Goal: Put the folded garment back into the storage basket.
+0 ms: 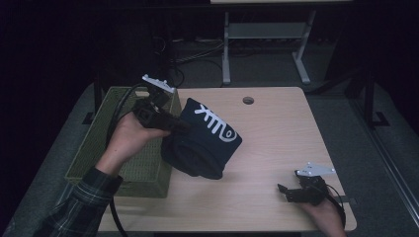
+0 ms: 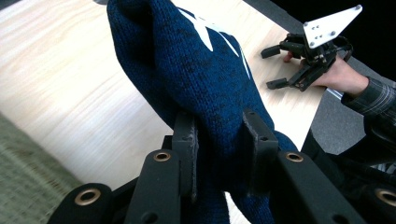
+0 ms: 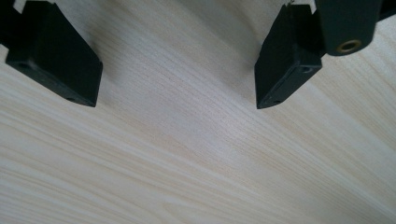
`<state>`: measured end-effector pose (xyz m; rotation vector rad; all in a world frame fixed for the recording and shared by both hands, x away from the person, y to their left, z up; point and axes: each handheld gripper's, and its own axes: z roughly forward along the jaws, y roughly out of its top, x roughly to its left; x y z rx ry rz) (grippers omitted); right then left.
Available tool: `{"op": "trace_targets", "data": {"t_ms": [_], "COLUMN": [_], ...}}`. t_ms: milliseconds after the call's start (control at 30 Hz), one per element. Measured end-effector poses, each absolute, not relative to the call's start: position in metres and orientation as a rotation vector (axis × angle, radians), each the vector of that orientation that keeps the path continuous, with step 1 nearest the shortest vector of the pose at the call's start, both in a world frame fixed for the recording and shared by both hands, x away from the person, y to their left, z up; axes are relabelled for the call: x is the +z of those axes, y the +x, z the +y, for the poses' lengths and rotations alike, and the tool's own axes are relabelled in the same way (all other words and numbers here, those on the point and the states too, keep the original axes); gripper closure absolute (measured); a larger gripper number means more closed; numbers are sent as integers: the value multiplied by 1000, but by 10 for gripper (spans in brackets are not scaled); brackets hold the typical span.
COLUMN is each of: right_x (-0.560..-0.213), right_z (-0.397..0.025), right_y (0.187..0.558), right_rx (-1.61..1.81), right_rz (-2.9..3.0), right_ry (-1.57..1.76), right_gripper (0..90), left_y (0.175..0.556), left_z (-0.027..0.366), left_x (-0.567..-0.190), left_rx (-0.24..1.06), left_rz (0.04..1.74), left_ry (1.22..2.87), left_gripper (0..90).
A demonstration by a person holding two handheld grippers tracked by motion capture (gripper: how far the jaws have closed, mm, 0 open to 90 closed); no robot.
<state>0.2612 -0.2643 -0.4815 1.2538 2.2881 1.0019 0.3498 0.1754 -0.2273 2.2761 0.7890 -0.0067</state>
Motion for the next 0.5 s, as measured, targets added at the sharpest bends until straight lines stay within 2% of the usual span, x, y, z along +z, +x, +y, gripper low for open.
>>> {"op": "trace_targets", "data": {"t_ms": [500], "right_x": [-482], "right_z": [-264], "right_y": [261], "right_rx": [1002], "right_rz": [2286], "right_ry": [1252], "right_gripper": [150], "left_y": [345], "left_z": [221], "left_x": [-192], "left_rx": [72], "left_rz": [859], "left_ry": [2231], "left_gripper": [705]}}
